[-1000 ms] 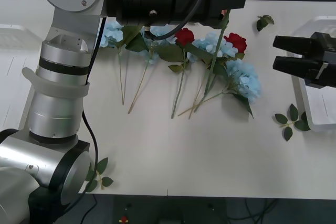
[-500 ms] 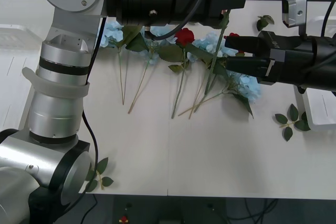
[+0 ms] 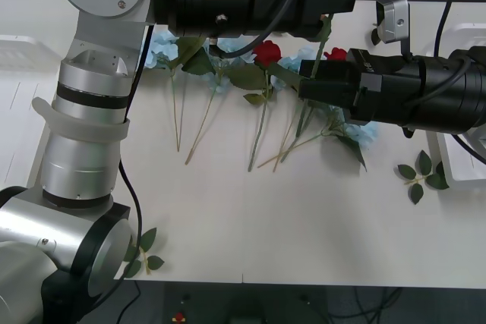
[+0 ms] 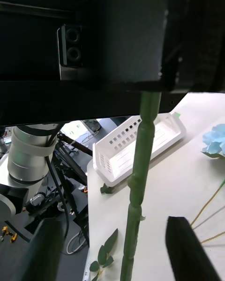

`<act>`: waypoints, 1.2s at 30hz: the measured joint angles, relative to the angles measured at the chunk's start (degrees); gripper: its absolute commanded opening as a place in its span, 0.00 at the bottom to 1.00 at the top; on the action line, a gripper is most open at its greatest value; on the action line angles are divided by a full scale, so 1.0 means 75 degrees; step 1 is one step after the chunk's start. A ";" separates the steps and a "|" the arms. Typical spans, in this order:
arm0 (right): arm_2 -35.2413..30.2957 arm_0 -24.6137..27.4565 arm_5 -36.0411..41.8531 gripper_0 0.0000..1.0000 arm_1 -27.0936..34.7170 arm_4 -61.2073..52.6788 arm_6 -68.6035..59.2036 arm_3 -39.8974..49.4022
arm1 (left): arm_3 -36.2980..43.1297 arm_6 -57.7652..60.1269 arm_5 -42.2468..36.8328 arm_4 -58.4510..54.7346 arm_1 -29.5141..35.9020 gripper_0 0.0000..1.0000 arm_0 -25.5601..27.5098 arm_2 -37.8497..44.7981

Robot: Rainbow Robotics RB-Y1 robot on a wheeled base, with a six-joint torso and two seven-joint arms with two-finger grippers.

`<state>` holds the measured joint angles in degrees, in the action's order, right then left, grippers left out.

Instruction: Place the red flowers into the right box and the blue flowers into the left box. If a person shows an open palm, hand one flower to the person first, then continue sorting.

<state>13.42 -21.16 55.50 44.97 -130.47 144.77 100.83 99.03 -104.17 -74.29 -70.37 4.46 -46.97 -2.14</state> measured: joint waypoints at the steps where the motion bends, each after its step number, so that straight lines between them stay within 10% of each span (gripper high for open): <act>1: 0.0000 0.0000 0.0000 0.00 0.0000 0.0000 0.0000 0.0000 | 0.0000 0.0000 0.0000 0.0000 0.0000 0.00 0.0000 0.0000; 16: 0.0000 -0.0003 0.0000 0.00 0.0000 -0.0003 0.0000 -0.0042 | 0.0000 0.0000 0.0000 -0.0014 0.0000 0.01 0.0000 0.0000; 17: 0.0000 -0.0004 0.0000 0.00 0.0000 -0.0003 0.0000 -0.0042 | 0.0000 0.0000 0.0000 -0.0015 0.0000 0.11 0.0000 0.0000; 18: 0.0000 -0.0004 0.0000 0.00 0.0000 -0.0004 0.0000 -0.0043 | 0.0000 0.0000 0.0000 -0.0015 0.0000 0.57 0.0000 0.0000; 19: 0.0000 -0.0004 0.0000 0.00 0.0000 -0.0006 0.0000 -0.0043 | 0.0000 0.0000 0.0000 -0.0015 0.0000 0.81 0.0000 0.0000; 22: 0.0000 -0.0006 0.0000 0.00 0.0000 -0.0034 0.0000 -0.0043 | 0.0000 0.0000 0.0000 -0.0015 0.0000 0.99 0.0000 0.0000; 36: -0.0009 -0.0049 -0.0005 0.00 0.0003 -0.0251 0.0000 -0.0079 | 0.0000 -0.0001 0.0002 -0.0048 -0.0001 1.00 0.0000 -0.0003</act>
<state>13.35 -21.52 55.46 44.99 -132.36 144.77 100.24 99.04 -104.17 -74.28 -70.73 4.45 -46.97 -2.17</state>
